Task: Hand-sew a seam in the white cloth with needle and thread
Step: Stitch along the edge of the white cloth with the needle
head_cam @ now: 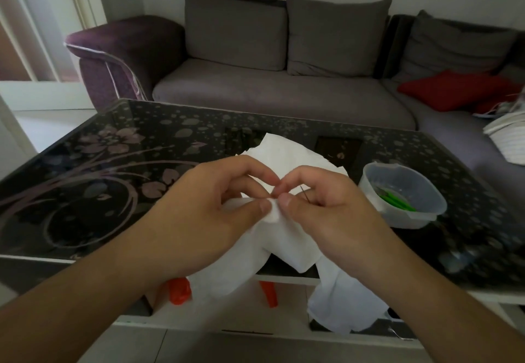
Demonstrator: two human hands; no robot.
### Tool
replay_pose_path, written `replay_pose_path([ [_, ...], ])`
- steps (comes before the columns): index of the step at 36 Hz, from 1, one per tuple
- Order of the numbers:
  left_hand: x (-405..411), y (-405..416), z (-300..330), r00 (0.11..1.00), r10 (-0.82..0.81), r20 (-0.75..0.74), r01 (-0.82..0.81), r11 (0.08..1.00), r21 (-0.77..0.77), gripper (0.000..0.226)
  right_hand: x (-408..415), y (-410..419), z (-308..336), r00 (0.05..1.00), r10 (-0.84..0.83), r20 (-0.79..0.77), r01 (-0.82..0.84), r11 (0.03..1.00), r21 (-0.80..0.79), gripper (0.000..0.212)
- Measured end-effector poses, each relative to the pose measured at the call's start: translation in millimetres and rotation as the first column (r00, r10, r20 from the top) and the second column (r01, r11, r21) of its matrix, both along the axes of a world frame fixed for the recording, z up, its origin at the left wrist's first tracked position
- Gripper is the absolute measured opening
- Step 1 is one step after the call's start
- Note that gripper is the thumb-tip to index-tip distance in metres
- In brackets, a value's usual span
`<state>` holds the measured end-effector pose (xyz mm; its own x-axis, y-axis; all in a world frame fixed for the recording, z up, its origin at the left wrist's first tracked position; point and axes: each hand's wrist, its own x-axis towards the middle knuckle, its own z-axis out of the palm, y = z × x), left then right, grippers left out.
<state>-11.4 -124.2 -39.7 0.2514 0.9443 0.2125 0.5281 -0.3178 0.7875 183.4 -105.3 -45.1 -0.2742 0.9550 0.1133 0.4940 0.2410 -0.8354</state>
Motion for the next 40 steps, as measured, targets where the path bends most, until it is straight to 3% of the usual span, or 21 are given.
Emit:
replay_pose_path([
  [9, -1, 2, 1, 0.999, 0.031, -0.029, -0.031, 0.999, 0.021, 0.02, 0, 3, 3, 0.997, -0.016, 0.071, 0.017, 1.0, -0.008, 0.011],
  [19, -2, 7, -1, 0.996, 0.002, -0.09, -0.007, 0.998, -0.057, 0.009, 3, 3, 5, 0.995, -0.036, 0.097, 0.031, 0.998, 0.051, 0.013],
  [24, -4, 7, -1, 0.999, 0.001, -0.047, -0.004, 0.998, -0.07, 0.013, 1, 5, 6, 0.987, -0.054, 0.151, 0.029, 0.986, 0.165, 0.012],
  [28, -4, 6, -1, 0.999, 0.005, -0.046, -0.008, 0.997, -0.078, 0.014, 4, 1, 15, 0.999, -0.017, 0.029, 0.015, 0.997, 0.074, 0.007],
  [32, -5, 3, -2, 0.999, 0.022, -0.03, -0.025, 0.995, -0.092, 0.015, 5, 11, 18, 0.995, -0.048, -0.091, 0.034, 0.987, -0.155, 0.046],
  [34, -5, 3, -2, 1.0, 0.02, -0.019, -0.021, 0.995, -0.1, 0.015, 6, 11, 21, 0.989, -0.009, -0.151, -0.024, 0.977, -0.212, 0.051],
  [40, -2, 6, 2, 1.0, 0.001, 0.027, 0.002, 0.995, -0.101, 0.016, 14, -4, 26, 0.98, -0.004, -0.197, -0.013, 0.996, -0.085, 0.039],
])
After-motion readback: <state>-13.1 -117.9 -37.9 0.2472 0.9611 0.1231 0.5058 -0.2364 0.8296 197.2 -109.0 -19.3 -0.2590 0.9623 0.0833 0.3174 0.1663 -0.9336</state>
